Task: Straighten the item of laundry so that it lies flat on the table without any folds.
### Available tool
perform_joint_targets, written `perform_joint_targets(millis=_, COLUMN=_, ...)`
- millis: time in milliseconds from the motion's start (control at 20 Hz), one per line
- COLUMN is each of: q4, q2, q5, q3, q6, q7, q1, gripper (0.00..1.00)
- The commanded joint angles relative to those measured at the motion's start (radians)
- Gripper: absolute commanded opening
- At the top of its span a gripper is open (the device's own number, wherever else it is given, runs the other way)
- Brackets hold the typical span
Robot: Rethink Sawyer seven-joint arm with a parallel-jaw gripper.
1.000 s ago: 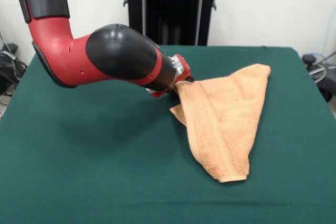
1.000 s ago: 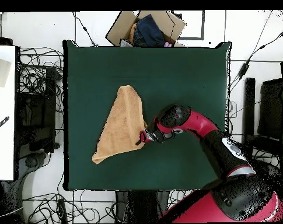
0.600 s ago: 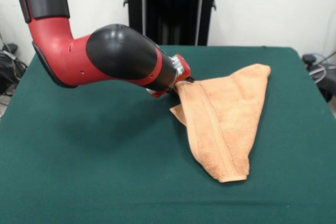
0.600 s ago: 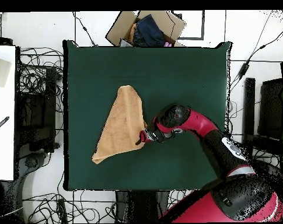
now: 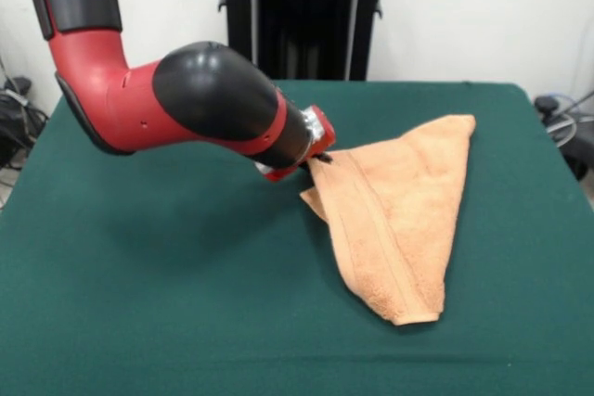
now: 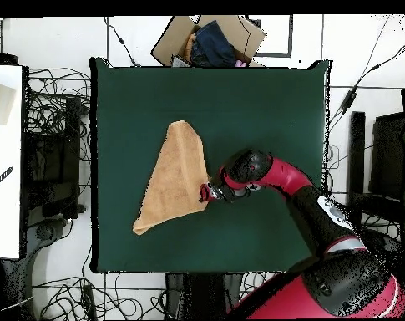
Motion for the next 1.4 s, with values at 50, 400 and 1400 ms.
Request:
perform_joint_targets(millis=50, q4=-0.105, q2=0.018, q5=-0.078, q3=0.023, q6=-0.346, q7=0.040, q1=0.032, gripper=0.00)
perform_joint_targets(millis=400, q4=-0.112, q2=0.013, q5=-0.061, q3=0.011, q6=-0.317, q7=0.059, q1=0.052, gripper=0.00)
perform_joint_targets(millis=1400, q4=-0.160, q2=-0.075, q5=-0.022, q3=-0.046, q6=-0.156, q7=0.119, q1=0.188, gripper=0.00)
